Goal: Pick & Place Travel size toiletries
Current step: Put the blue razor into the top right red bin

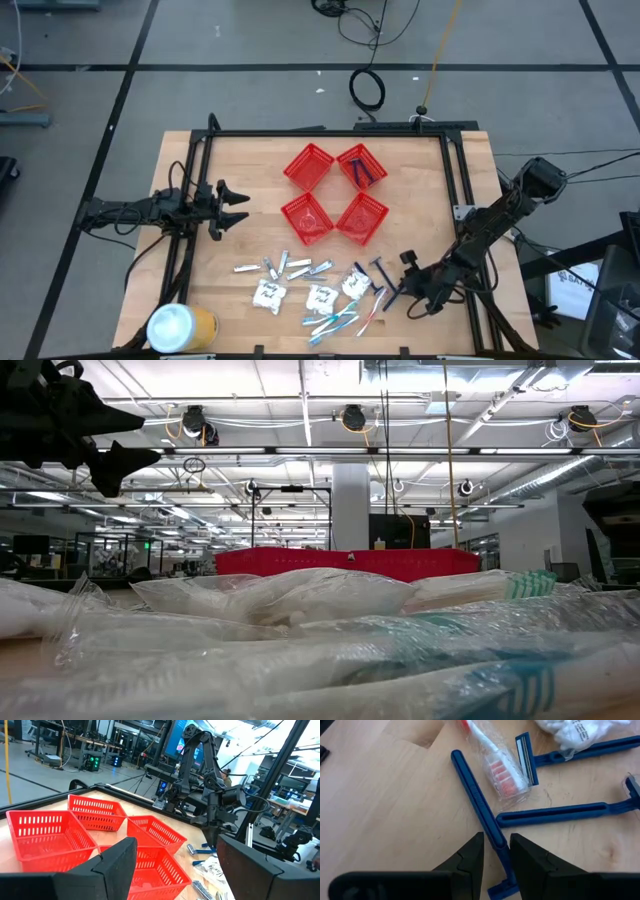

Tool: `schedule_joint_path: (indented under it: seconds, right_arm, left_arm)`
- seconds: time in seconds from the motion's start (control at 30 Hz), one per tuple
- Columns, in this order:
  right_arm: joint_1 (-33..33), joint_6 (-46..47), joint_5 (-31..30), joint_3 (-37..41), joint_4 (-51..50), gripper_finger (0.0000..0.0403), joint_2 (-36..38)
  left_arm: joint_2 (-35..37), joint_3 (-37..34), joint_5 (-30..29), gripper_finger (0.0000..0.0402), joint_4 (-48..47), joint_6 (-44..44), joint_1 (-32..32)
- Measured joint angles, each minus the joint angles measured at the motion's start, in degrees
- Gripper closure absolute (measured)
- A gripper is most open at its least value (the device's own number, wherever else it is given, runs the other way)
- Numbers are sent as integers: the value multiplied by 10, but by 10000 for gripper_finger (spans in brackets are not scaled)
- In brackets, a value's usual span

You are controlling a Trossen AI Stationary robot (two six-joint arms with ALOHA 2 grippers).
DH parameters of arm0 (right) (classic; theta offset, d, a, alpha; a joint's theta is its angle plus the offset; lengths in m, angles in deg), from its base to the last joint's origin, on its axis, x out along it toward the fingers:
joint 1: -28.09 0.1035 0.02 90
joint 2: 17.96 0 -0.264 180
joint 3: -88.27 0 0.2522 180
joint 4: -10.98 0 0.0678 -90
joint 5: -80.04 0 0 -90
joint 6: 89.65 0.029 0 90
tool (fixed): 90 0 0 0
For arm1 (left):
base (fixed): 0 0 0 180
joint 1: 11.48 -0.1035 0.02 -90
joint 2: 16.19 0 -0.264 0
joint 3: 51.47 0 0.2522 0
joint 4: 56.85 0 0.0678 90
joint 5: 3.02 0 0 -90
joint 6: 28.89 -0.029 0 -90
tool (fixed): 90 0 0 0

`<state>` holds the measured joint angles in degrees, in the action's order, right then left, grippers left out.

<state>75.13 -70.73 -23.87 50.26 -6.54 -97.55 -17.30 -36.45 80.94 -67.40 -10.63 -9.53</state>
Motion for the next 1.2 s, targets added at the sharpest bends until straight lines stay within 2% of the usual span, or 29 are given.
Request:
schedule_joint_path:
  seconds: [0.37, 0.77, 1.2]
  right_arm:
    - [-21, 29, 7, 0, -10, 313, 0]
    - [-21, 27, 6, 0, -8, 254, 0]
    - [-34, -52, 3, -51, -15, 254, 5]
  left_arm:
    - [0, 0, 0, 131, 0, 0, 0]
    - [0, 0, 0, 131, 0, 0, 0]
    - [0, 0, 0, 131, 0, 0, 0]
